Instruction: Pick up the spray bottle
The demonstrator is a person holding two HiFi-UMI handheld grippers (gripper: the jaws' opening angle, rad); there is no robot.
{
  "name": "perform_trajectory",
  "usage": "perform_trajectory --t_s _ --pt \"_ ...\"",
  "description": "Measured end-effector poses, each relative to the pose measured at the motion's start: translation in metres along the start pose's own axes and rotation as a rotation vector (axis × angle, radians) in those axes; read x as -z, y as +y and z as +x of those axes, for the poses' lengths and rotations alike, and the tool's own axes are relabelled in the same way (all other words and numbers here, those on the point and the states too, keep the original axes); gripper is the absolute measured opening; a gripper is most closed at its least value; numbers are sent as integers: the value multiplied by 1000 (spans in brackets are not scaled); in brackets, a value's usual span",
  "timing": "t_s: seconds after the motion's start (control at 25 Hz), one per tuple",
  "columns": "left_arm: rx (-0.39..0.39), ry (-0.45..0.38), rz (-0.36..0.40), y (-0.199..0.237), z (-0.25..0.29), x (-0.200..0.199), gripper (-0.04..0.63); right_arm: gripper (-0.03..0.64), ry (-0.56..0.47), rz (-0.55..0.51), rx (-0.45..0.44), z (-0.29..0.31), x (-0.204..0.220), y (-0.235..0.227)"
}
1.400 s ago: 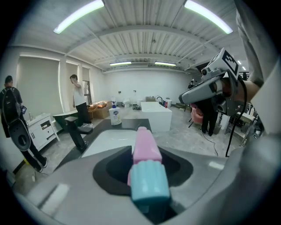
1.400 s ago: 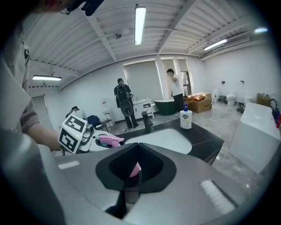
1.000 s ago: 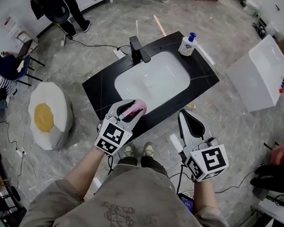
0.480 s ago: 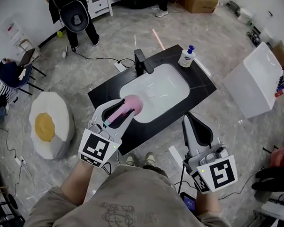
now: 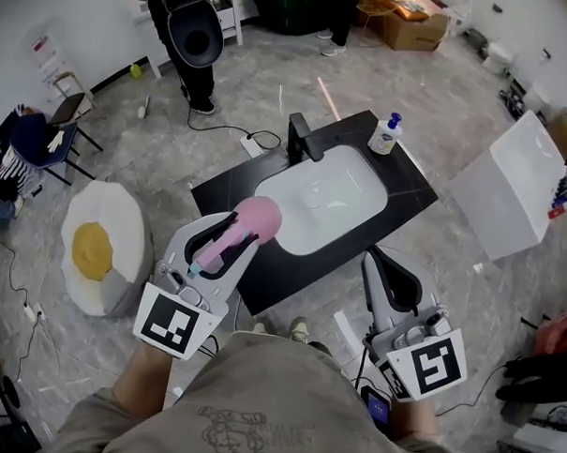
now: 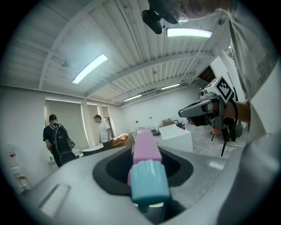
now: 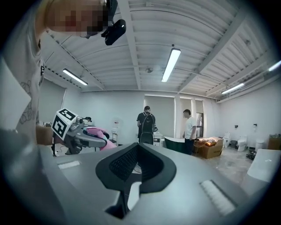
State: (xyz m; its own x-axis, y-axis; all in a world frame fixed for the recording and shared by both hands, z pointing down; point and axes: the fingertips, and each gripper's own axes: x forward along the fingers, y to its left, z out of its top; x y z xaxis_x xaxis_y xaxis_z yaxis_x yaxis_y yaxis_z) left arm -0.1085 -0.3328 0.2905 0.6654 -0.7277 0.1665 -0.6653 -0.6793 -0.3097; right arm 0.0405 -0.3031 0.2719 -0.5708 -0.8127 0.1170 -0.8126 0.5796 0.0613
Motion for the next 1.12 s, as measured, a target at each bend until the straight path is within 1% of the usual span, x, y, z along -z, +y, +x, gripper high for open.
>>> perform_trajectory --t_s 0.12,0.2,0.24,0.36,0.4,0.52,0.6,0.72,0.8,0.92,1.12 --pt "-17 27 -8 0 -12 8 157 28 7 -20 -44 1 3 15" --pt "-33 52 -34 -1 -17 20 157 26 -3 -31 -79 7 2 26" --pt "-42 63 -50 -1 -20 26 157 27 8 -32 -91 9 5 30" --pt "-60 96 -91 -3 -28 41 157 28 87 -39 -108 13 19 38" --pt "-67 103 -105 -4 -30 44 157 28 95 -40 -115 15 20 41" --pt "-73 110 -107 -4 -35 45 157 28 128 -41 -126 16 26 45" --pt "-78 118 -109 -4 -37 48 157 28 115 -38 -134 17 24 47" --pt "-78 116 -109 -4 -38 48 157 28 47 -32 -146 22 14 50" --pt "-75 111 -109 -4 -38 46 157 28 53 -33 -145 22 16 50" --pt "-67 104 -102 -5 -39 44 157 28 93 -41 -137 20 23 47" --pt "-81 126 -113 0 -40 49 157 28 48 -43 -163 24 15 52"
